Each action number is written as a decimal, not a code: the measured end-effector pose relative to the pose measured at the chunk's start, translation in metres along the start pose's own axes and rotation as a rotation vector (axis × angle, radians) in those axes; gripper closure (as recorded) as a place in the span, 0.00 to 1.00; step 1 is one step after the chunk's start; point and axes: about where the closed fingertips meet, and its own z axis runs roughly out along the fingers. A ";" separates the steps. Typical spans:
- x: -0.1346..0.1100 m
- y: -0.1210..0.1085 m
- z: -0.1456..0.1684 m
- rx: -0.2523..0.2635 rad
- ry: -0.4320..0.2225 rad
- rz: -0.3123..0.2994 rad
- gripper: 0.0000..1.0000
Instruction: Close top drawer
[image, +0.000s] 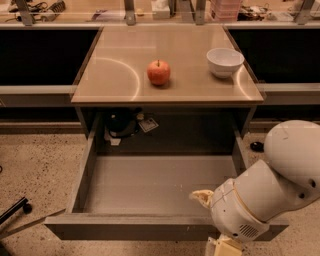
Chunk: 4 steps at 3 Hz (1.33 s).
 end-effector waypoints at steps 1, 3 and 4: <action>0.009 0.006 0.001 -0.003 -0.001 0.023 0.00; 0.050 0.034 0.031 -0.057 -0.027 0.119 0.00; 0.055 0.031 0.056 -0.106 -0.012 0.117 0.00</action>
Offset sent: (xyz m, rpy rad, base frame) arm -0.0537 -0.0349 -0.0444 -0.0002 0.1344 -0.0911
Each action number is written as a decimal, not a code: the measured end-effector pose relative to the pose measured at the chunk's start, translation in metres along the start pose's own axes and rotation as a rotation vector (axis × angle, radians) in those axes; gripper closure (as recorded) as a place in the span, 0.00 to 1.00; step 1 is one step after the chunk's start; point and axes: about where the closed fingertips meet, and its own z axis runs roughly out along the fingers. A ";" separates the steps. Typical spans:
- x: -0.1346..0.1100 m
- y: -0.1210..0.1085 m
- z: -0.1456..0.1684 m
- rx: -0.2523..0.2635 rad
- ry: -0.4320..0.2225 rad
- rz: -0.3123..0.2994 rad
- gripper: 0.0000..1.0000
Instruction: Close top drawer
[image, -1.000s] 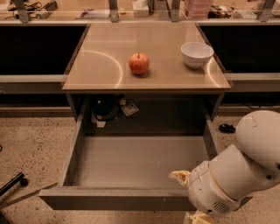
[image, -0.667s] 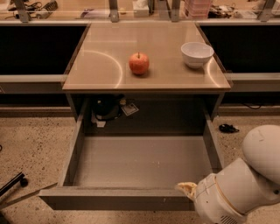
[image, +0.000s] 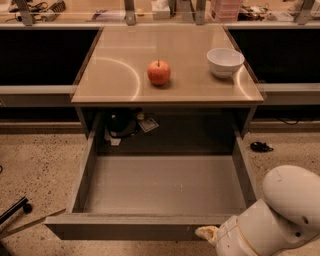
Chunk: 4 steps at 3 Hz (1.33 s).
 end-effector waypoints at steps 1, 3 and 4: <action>-0.009 -0.025 0.020 -0.042 0.028 -0.029 0.00; -0.031 -0.074 0.046 -0.090 0.090 -0.077 0.00; -0.033 -0.088 0.044 -0.072 0.093 -0.089 0.00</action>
Offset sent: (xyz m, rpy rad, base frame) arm 0.0815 0.0497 -0.0585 -0.0378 0.0446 0.1584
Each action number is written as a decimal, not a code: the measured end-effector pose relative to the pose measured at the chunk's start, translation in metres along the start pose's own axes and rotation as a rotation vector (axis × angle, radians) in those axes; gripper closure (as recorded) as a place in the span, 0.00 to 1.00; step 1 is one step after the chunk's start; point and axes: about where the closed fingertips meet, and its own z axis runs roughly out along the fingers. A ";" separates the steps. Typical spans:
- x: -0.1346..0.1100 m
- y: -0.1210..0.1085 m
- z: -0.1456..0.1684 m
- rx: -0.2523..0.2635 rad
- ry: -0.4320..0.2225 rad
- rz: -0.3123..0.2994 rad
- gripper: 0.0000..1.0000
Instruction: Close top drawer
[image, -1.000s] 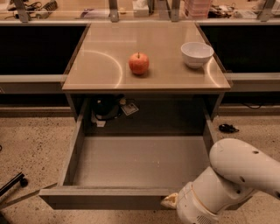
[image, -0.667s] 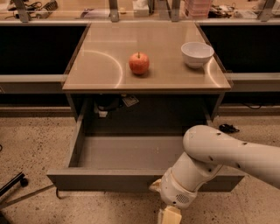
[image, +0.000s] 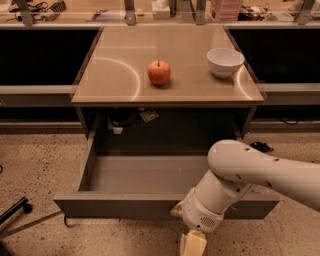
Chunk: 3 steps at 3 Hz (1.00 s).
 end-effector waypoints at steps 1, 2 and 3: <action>-0.001 -0.013 -0.006 0.016 0.010 -0.008 0.00; -0.008 -0.038 -0.027 0.067 0.003 -0.023 0.00; -0.009 -0.074 -0.064 0.140 -0.021 -0.010 0.00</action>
Offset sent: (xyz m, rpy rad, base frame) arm 0.1075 -0.0145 0.0283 -0.0004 -0.1697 -0.0447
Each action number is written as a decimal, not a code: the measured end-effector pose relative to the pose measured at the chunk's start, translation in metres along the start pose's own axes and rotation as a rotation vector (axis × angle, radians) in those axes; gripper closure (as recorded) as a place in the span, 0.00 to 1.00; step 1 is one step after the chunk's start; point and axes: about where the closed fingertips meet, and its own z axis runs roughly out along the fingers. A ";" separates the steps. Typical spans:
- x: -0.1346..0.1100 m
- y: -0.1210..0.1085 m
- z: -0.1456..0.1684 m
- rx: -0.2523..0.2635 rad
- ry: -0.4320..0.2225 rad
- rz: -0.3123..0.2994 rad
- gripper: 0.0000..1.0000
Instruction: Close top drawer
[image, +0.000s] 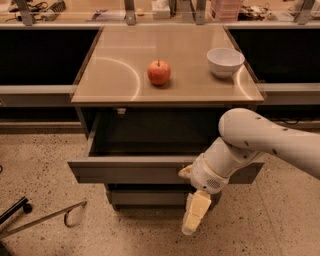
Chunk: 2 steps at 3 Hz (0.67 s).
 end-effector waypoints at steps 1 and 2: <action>-0.001 -0.007 -0.003 0.007 0.004 -0.005 0.00; -0.008 -0.025 -0.016 0.030 0.013 -0.021 0.00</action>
Offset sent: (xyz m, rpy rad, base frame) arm 0.0575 -0.0064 0.0244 -0.0218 -0.0778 0.0044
